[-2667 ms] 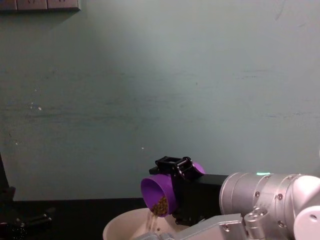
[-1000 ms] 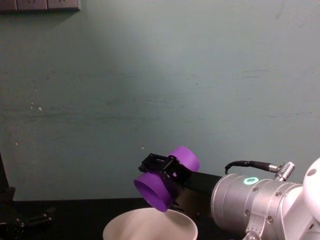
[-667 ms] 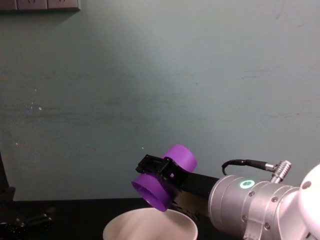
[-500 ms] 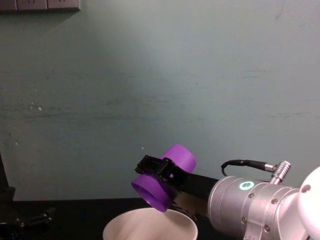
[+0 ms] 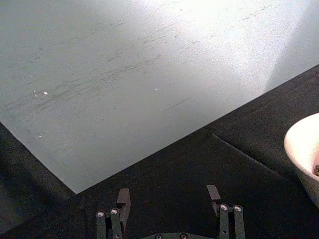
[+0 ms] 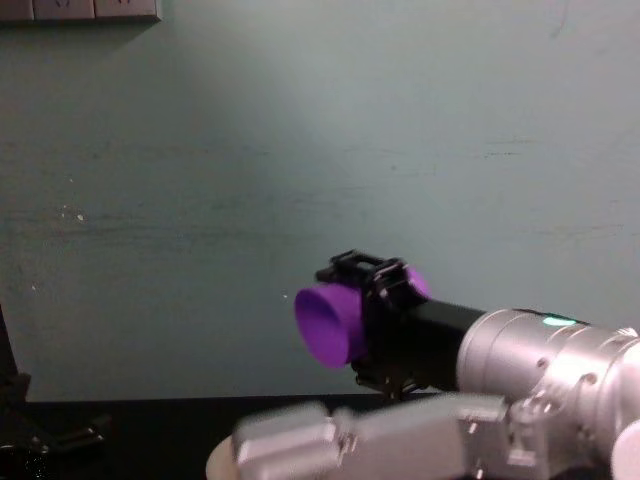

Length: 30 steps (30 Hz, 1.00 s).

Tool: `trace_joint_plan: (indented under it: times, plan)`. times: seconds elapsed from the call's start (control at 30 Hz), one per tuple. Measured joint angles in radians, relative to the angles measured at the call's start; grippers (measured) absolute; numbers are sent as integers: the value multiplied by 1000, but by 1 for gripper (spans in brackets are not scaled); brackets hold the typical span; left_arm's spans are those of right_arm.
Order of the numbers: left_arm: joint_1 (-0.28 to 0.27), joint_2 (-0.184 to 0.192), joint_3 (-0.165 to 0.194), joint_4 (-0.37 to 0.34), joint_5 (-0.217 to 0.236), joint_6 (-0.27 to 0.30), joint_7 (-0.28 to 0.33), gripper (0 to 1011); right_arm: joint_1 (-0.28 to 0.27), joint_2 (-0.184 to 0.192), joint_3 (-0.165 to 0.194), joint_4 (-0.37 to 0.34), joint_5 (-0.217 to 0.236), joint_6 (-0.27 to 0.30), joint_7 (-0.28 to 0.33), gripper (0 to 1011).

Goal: Pick up the cup and pour the mung beans from the cup into the bowl.

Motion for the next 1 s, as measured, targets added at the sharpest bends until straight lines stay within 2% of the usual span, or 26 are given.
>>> trace_joint_plan:
  times: [0.03,0.07,0.1,0.13,0.17,0.23,0.27,0.37,0.4,0.47,0.5,0.57,0.6,0.63,0.7,0.77,1.0]
  plan:
    - [0,0,0,0,0,0,0,1000,-19,-9,39,0,70,-20,-23,724]
    - [0,0,0,0,0,0,0,1000,-19,-9,39,0,70,-20,-23,724]
    - [0,0,0,0,0,0,0,1000,-36,-21,78,1,145,-47,-42,724]
    - [0,0,0,0,0,0,0,1000,-46,-26,98,2,183,-60,-50,724]
    - [0,0,0,0,0,0,0,1000,-62,-39,137,7,254,-88,-63,724]
    - [0,0,0,0,0,0,0,1000,-77,-53,176,13,328,-119,-72,723]
    - [0,0,0,0,0,0,0,1000,-91,-67,213,19,405,-151,-76,723]
    - [0,0,0,0,0,0,0,1000,-108,-87,261,27,495,-184,-72,723]
    - [0,0,0,0,0,0,0,1000,-121,-102,296,32,562,-202,-61,723]
    - [0,0,0,0,0,0,0,1000,-134,-118,330,38,627,-217,-48,723]
    - [0,0,0,0,0,0,0,1000,-147,-133,362,44,688,-228,-31,723]
    - [0,0,0,0,0,0,0,1000,-158,-151,397,51,754,-238,-11,723]
    - [0,0,0,0,0,0,0,1000,-158,-151,397,51,754,-238,-11,724]
    - [0,0,0,0,0,0,0,1000,-165,-161,416,55,788,-242,3,723]
    - [0,0,0,0,0,0,0,1000,-170,-168,430,56,815,-245,15,723]
    - [0,0,0,0,0,0,0,1000,-173,-171,437,56,825,-246,22,723]
    - [0,0,0,0,0,0,0,1000,-173,-170,434,56,822,-246,23,723]
